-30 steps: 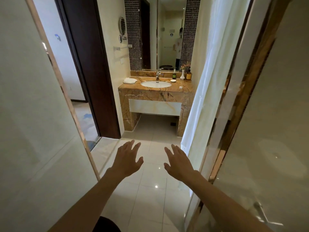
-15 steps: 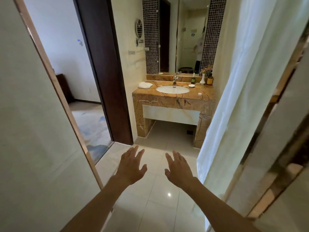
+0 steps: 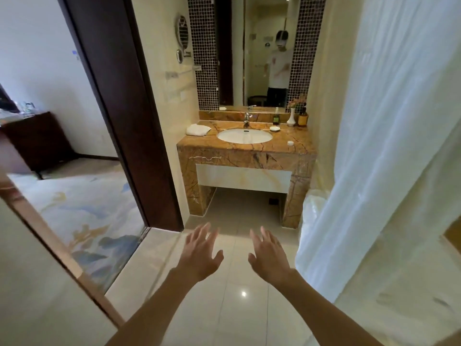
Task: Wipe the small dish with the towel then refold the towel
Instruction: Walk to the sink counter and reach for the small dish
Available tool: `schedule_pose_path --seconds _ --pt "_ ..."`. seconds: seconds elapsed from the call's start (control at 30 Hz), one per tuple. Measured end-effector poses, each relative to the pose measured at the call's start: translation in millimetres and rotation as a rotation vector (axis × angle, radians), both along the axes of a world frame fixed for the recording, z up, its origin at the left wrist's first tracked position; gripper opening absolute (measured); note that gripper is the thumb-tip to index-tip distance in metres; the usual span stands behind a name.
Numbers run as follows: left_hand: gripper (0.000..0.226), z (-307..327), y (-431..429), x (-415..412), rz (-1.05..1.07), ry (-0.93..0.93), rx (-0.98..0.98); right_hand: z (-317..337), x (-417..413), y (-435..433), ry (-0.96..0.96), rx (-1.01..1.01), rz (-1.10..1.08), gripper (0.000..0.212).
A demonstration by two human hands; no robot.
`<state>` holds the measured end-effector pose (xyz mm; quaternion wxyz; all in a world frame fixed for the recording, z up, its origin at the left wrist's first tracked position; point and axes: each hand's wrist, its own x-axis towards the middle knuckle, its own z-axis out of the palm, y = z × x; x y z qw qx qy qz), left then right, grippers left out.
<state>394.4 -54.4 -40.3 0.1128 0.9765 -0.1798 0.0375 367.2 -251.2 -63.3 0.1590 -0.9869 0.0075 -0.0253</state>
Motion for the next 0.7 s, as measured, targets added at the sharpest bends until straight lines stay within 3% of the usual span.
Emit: schedule_pose_path --seconds 0.33,0.7 --pt "0.065 -11.2 -17.1 128.5 -0.052 0.037 -0.033 -6.4 104.9 -26.9 -0.001 0.010 -0.068 0.061" --pt "0.063 -12.9 -81.0 308.6 -0.047 0.044 -0.043 -17.3 276.1 -95.2 0.001 0.016 -0.058 0.062"
